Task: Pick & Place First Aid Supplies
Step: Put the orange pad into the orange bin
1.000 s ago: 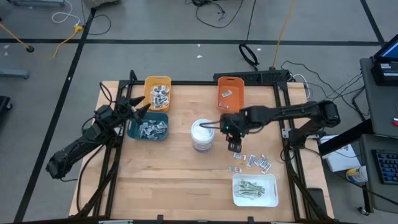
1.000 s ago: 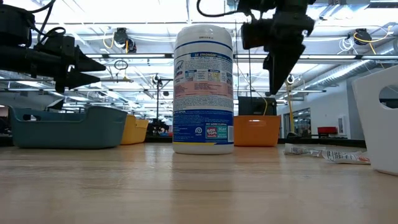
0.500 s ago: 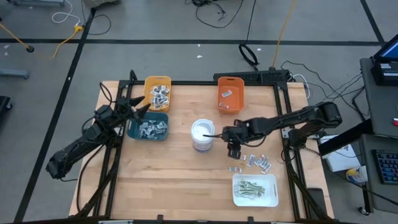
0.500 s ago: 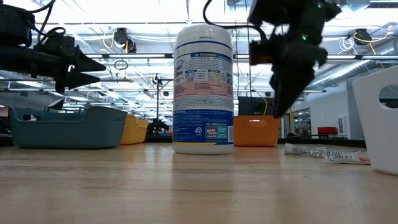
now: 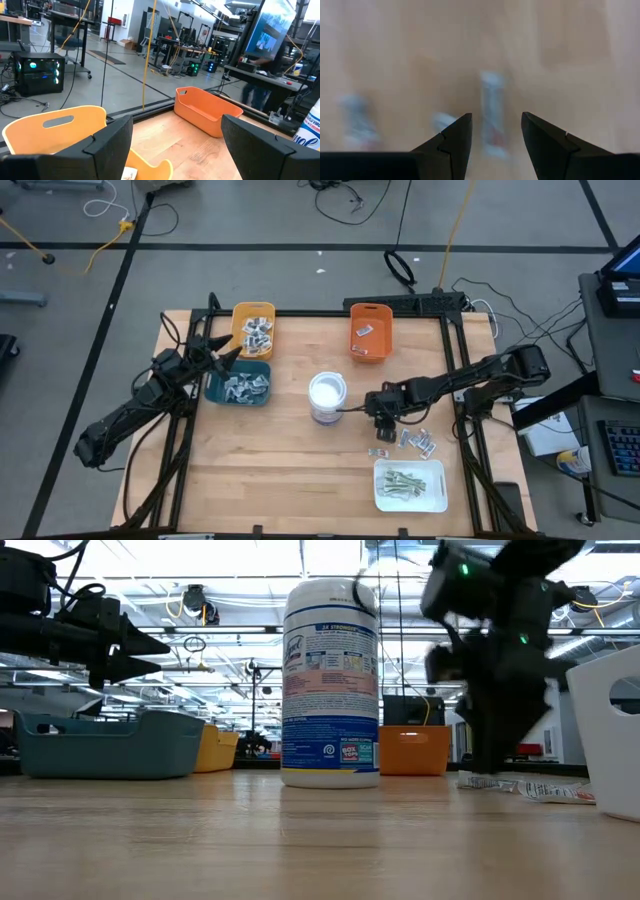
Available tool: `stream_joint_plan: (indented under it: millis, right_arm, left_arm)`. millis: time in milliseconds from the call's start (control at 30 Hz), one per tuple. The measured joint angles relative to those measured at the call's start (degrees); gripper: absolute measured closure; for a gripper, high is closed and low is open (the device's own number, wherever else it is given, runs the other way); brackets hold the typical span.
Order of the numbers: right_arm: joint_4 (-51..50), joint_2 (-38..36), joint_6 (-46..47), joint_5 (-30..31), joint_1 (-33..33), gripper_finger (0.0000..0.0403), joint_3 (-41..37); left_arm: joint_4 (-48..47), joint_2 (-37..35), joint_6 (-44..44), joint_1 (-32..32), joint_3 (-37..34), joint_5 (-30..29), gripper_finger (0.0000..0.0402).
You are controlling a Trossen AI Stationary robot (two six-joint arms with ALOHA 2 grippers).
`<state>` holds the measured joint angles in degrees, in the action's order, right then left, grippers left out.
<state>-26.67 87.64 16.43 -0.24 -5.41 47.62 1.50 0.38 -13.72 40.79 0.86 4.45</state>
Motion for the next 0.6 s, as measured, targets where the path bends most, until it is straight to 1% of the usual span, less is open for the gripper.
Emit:
stream_joint_plan:
  millis: [167,267,400,600]
  right_arm:
    - [0.3,0.1,-1.0,0.2,0.0,0.0239,-1.6]
    - [0.6,0.1,-2.1,0.2,0.0,0.0248,-1.6]
    - [1.5,0.1,-2.4,0.3,0.1,0.0287,-1.6]
    - [2.5,0.2,-3.7,0.1,0.0,0.0366,-1.6]
  left_arm:
    - [0.0,0.0,0.0,0.0,0.0,0.0,0.0096]
    - [0.0,0.0,0.0,0.0,0.0,0.0,0.0096]
    - [0.0,0.0,0.0,0.0,0.0,0.0,0.0096]
    - [0.0,0.0,0.0,0.0,0.0,0.0,0.0096]
